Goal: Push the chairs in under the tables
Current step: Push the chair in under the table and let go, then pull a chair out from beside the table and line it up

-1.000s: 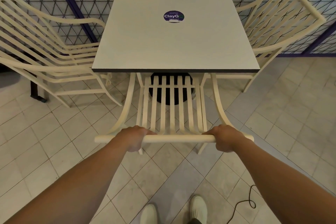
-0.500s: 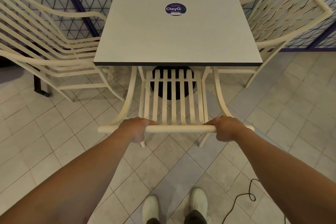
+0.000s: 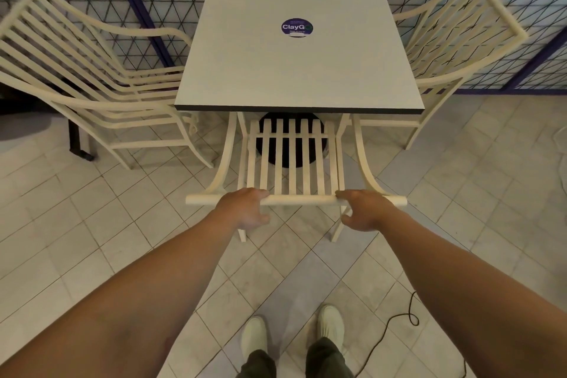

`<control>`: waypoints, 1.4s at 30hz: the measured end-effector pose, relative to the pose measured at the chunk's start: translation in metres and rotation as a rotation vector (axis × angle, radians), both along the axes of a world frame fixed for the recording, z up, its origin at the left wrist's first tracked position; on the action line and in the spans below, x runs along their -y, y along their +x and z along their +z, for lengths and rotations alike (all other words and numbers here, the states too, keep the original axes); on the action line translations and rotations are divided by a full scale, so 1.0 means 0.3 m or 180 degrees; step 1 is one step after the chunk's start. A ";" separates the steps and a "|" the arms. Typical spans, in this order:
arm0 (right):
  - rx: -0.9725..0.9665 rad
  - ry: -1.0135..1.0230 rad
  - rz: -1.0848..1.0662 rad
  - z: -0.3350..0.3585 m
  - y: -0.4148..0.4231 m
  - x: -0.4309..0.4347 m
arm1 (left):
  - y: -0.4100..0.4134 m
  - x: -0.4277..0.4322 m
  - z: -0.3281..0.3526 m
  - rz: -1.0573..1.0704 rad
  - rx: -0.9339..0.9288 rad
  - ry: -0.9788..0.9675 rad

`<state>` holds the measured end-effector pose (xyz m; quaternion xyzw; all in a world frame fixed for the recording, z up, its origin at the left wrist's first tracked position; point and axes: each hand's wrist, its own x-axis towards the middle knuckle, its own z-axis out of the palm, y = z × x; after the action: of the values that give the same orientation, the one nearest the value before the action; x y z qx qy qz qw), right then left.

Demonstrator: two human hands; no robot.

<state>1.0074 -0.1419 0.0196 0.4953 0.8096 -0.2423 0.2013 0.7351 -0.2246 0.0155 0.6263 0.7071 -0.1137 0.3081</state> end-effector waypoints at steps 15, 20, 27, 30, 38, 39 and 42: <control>-0.0208 -0.0560 0.0042 0.035 -0.029 0.344 | 0.065 0.346 0.027 0.0321 0.0795 -0.0534; -0.0275 -0.0729 0.0139 0.011 -0.062 0.383 | 0.026 0.471 -0.020 0.0776 0.0894 -0.0686; -0.0243 -0.0891 0.0679 -0.016 -0.165 0.372 | 0.036 0.644 -0.019 0.1662 0.1055 -0.0511; -0.0200 -0.1012 0.1014 -0.023 -0.214 0.383 | 0.061 0.745 -0.024 0.2096 0.1148 -0.0439; -0.0030 -0.1205 0.1997 -0.001 -0.472 0.500 | 0.088 1.050 -0.002 0.3186 0.1275 -0.0173; -0.0030 -0.1222 0.2080 0.004 -0.509 0.521 | 0.080 1.084 -0.006 0.3285 0.1279 -0.0148; 0.0011 -0.1178 0.2364 0.021 -0.624 0.588 | 0.040 1.172 -0.021 0.3597 0.1340 -0.0034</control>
<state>0.8203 -0.3182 0.0260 0.1253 0.8757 -0.2938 0.3620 0.7471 -0.5762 0.0093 0.1611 0.8536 0.1904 0.4573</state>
